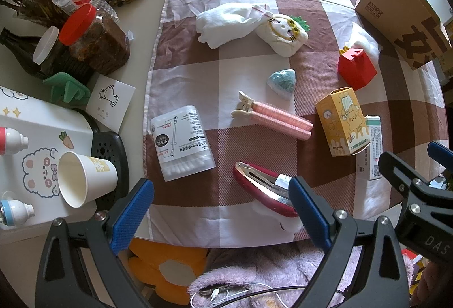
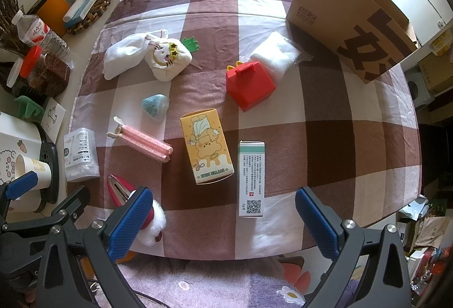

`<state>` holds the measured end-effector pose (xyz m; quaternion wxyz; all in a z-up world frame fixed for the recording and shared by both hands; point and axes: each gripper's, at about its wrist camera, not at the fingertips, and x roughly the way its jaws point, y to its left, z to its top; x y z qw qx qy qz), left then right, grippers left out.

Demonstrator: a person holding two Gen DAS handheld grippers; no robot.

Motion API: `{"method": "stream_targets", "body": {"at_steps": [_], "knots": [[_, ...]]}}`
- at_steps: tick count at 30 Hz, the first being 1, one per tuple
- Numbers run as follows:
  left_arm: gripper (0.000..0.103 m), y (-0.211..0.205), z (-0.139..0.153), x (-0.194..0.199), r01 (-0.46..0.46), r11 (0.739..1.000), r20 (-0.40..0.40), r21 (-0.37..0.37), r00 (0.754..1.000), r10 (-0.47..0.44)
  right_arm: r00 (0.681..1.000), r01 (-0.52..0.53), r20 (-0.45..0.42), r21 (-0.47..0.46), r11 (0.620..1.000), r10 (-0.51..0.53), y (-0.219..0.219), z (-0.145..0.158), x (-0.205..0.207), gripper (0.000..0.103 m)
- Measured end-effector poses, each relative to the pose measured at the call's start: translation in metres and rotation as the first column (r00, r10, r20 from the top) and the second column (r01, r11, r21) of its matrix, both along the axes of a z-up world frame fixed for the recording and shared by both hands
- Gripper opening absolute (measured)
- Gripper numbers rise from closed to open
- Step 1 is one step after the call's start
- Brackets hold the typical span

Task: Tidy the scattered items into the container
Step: 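Move both tools toward the items on the tablecloth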

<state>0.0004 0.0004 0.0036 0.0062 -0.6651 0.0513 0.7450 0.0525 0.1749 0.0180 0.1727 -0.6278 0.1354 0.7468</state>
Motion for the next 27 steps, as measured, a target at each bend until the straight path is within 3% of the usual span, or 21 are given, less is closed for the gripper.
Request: {"method": "stream_targets", "body": {"at_steps": [27], "knots": [[0.096, -0.0012, 0.0066, -0.0021, 0.02, 1.0, -0.003, 0.0, 1.0, -0.02, 1.0, -0.005, -0.003, 0.003, 1.0, 0.005, 0.0029, 0.0039, -0.0002, 0.103]]}}
